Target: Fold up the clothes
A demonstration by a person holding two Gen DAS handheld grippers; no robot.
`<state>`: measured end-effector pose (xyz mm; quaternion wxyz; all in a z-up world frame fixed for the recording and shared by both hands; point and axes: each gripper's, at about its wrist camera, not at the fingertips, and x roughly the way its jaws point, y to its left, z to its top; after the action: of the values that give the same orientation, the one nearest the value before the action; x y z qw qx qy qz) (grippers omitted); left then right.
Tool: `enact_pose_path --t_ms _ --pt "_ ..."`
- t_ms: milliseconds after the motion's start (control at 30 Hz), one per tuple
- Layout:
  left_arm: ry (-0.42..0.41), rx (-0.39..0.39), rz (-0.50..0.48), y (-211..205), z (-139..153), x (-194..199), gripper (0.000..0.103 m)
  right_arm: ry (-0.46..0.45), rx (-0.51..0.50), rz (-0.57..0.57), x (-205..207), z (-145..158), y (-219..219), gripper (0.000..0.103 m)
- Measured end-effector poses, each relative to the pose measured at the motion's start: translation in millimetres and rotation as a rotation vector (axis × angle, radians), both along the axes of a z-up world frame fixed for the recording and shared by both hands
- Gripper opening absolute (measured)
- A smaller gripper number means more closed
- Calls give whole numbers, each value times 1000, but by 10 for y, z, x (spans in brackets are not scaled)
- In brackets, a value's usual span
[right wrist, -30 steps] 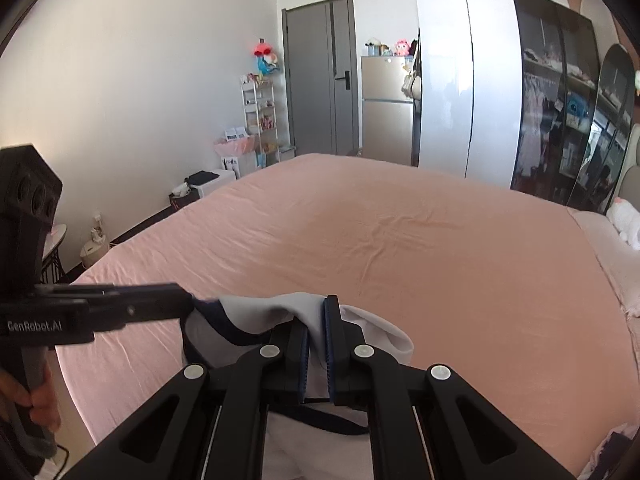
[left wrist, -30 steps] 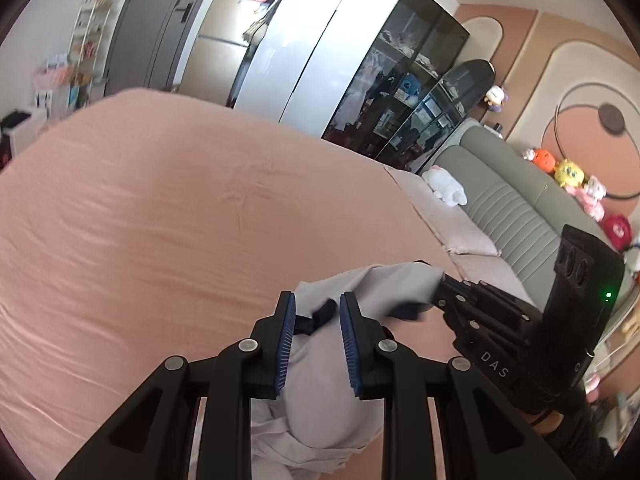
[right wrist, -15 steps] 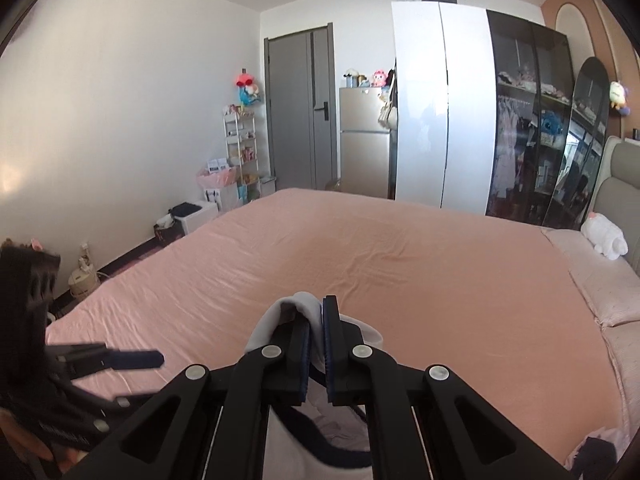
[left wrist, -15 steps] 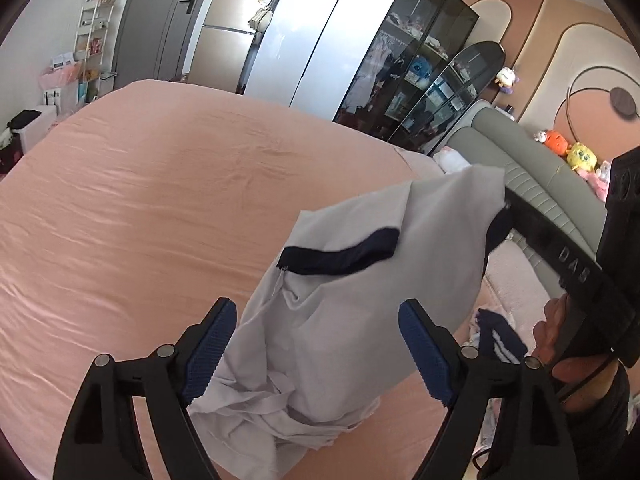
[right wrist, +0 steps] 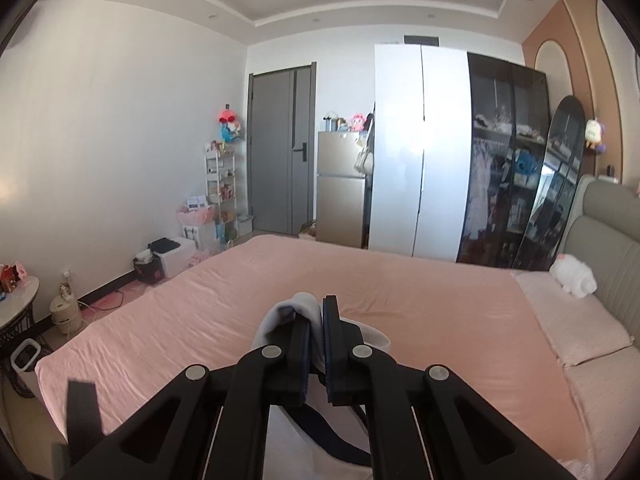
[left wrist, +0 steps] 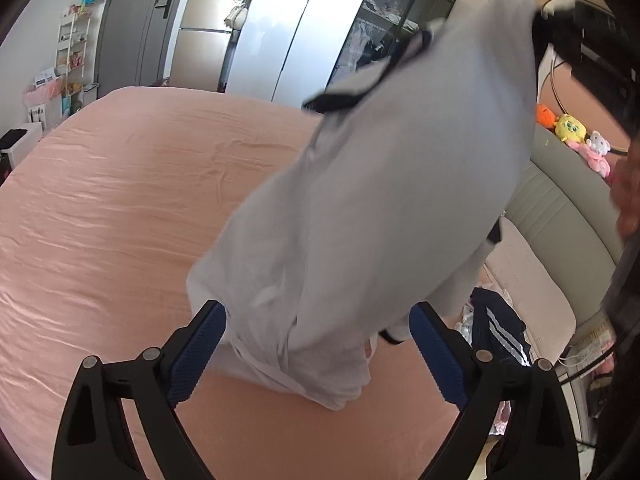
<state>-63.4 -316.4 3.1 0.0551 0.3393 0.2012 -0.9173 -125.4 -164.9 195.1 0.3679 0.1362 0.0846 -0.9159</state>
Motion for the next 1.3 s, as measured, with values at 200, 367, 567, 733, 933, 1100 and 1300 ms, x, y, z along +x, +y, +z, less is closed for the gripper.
enact_pose_path --t_ms 200,367,567,733,933,1100,1300 --pt "7 -74 -44 251 87 -10 94 64 53 -103 68 435 -94 3" --pt "15 -113 -82 443 146 -23 94 49 57 -136 55 619 -105 3" --pt "34 -130 -77 579 252 -32 94 57 102 -161 93 758 -154 3" --pt "42 -137 -73 650 364 -28 94 64 138 -181 125 874 -195 3" --pt "115 -142 -96 792 630 203 94 44 149 -196 111 954 -200 3" --pt "127 -204 -101 978 763 181 94 37 143 -179 208 993 -247 3" --pt "123 -231 -34 1013 805 53 94 62 148 -168 313 1104 -243 3"
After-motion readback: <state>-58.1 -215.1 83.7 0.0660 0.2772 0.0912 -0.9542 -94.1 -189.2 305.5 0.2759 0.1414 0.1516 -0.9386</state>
